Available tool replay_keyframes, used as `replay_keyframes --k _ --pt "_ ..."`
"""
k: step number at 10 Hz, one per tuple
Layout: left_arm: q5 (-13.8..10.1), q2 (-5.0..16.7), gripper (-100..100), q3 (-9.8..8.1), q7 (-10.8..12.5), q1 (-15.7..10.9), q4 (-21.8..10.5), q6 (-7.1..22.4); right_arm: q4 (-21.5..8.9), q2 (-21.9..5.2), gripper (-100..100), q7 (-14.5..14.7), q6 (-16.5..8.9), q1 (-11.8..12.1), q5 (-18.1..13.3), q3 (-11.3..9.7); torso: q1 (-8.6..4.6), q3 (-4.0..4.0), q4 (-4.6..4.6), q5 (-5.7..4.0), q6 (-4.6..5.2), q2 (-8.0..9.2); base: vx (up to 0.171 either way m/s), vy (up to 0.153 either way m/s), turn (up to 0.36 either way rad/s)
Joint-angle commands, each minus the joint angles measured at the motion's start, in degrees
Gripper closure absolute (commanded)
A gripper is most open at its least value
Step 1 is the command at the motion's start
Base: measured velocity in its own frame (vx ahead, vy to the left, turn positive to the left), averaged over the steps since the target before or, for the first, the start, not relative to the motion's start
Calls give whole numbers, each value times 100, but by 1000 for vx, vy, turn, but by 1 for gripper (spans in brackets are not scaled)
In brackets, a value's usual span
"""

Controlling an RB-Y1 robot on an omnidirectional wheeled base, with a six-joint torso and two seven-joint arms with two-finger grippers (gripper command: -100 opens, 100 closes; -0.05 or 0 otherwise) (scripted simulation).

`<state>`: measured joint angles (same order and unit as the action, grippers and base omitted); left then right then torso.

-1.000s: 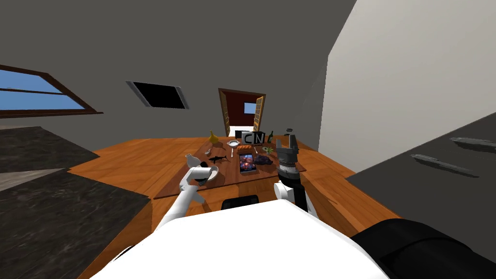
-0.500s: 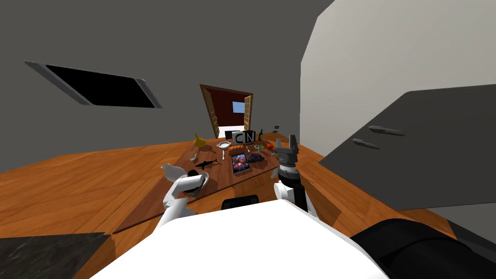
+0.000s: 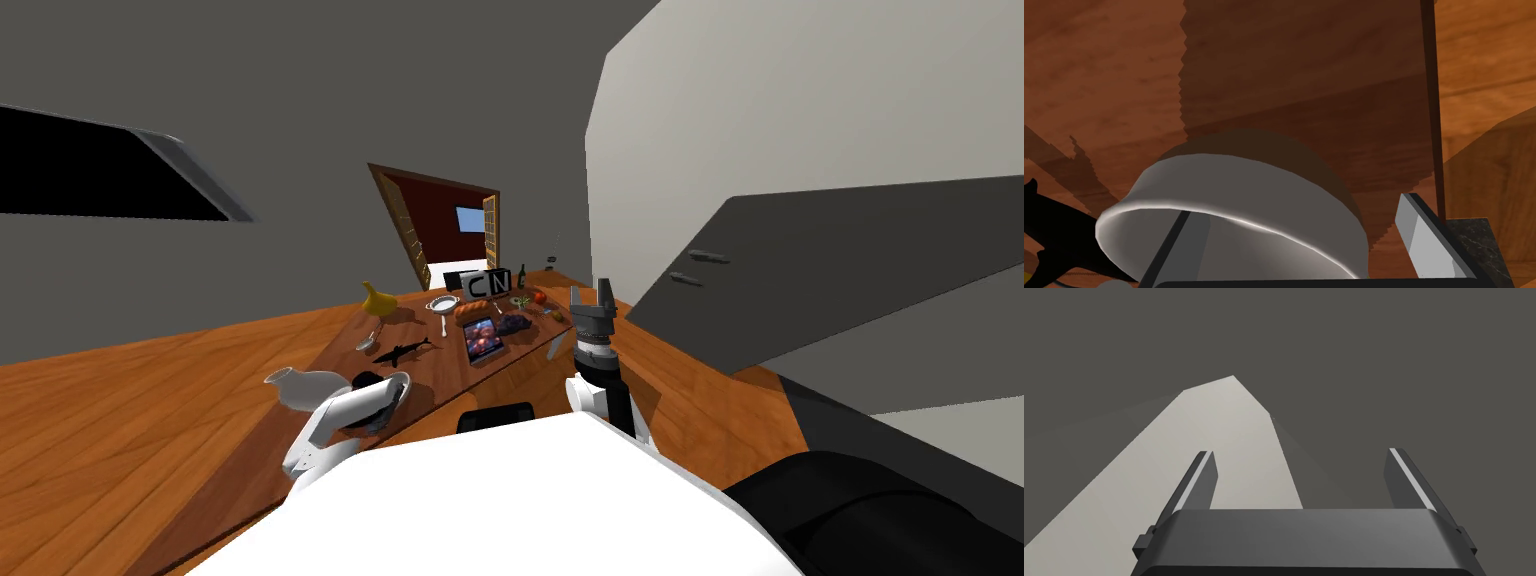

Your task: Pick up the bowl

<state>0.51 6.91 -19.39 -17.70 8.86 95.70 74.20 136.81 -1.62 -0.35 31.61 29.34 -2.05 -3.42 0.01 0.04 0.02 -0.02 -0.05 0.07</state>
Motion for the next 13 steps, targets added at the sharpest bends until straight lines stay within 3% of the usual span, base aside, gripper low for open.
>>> replay_keyframes --k 1,2,3,6,7,8,11,12,13 --pt "-16 -74 -100 -286 -12 286 199 -14 0 0 0 0 0 0 0 0 0 0 0 0 0 0 3 4 -272" --pt "-16 -74 -100 -286 -12 358 199 -14 0 0 0 0 0 1 0 1 3 0 0 0 -5 1 1 4 -28" --pt "-103 -160 -100 -556 -53 599 408 -92 0 0 0 0 0 2 0 1 2 0 -1 1 -7 1 4 -8 -326" --pt "-189 -246 -100 -990 -95 1097 618 -171 0 0 0 0 0 0 0 0 0 0 0 0 -1 0 4 0 -353" --pt "-189 -246 -100 -1041 -95 1103 618 -171 0 0 0 0 0 1 0 1 2 0 0 0 -5 0 1 5 -41" --pt "-276 -331 -100 -1243 -136 1378 828 -249 0 0 0 0 0 2 0 1 4 0 0 1 -8 0 4 -7 -372" --pt "-362 -417 -100 -1776 -177 1829 1038 -327 0 0 0 0 0 1 0 1 3 0 0 0 -2 0 4 2 -331" --pt "-340 -419 -100 -1646 -172 1725 972 -354 0 0 0 0 0 1 0 1 4 0 0 1 -6 0 0 5 -34" --pt "-335 -427 100 -1663 -170 1743 978 -370 0 0 0 0 0 2 0 1 4 -1 0 1 -7 -2 0 0 0"
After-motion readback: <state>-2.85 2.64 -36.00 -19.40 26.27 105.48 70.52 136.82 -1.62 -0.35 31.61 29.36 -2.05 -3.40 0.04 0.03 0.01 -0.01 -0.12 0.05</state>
